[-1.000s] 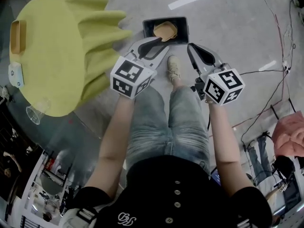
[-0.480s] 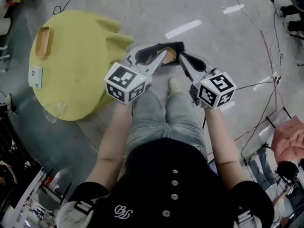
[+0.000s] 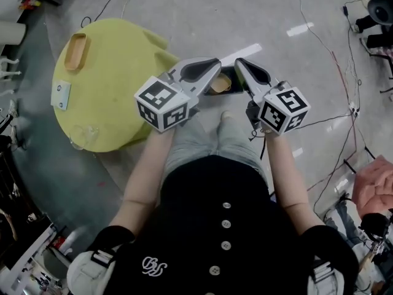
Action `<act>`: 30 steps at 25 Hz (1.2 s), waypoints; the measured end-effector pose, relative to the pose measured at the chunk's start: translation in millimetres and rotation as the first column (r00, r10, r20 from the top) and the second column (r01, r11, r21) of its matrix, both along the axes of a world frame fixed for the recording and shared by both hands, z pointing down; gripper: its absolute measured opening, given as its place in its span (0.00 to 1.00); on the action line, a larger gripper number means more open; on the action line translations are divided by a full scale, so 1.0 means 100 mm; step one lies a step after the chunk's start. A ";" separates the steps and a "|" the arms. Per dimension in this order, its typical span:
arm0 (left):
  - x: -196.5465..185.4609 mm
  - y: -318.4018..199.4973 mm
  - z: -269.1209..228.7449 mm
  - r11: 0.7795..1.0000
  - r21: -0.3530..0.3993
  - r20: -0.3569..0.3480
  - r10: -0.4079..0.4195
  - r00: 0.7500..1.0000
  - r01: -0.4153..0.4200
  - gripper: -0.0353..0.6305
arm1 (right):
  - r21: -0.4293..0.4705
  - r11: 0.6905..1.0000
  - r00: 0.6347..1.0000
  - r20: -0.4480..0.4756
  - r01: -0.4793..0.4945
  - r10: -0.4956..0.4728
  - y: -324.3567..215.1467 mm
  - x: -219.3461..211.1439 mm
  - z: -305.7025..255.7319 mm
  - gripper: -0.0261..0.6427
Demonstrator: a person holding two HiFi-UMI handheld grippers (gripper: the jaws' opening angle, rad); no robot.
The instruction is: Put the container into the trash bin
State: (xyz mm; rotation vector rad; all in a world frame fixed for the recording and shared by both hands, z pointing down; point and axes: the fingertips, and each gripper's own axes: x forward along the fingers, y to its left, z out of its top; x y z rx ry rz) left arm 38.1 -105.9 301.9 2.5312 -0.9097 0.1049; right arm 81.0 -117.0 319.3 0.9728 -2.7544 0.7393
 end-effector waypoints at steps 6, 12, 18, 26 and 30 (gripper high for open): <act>-0.26 0.10 -0.22 0.999 0.022 -0.075 -0.048 0.996 0.050 0.07 | 0.062 0.998 1.000 0.005 -0.001 0.000 0.13 -0.16 -0.24 0.05; -0.31 0.26 -0.24 0.999 0.020 -0.067 -0.034 0.997 0.035 0.07 | 0.076 0.997 1.000 0.014 0.022 -0.023 0.30 -0.24 -0.28 0.05; -0.37 0.38 -0.19 0.999 -0.002 -0.096 -0.038 0.995 0.038 0.07 | 0.101 0.993 0.997 0.019 0.069 -0.071 0.40 -0.40 -0.34 0.05; -0.33 0.35 -0.23 1.000 -0.002 -0.121 -0.020 0.992 0.020 0.07 | 0.111 0.987 0.993 -0.022 0.114 -0.112 0.45 -0.43 -0.35 0.05; -0.32 0.35 -0.19 1.000 -0.015 -0.122 -0.012 0.992 0.011 0.07 | 0.100 0.986 0.991 -0.033 0.131 -0.128 0.49 -0.44 -0.32 0.05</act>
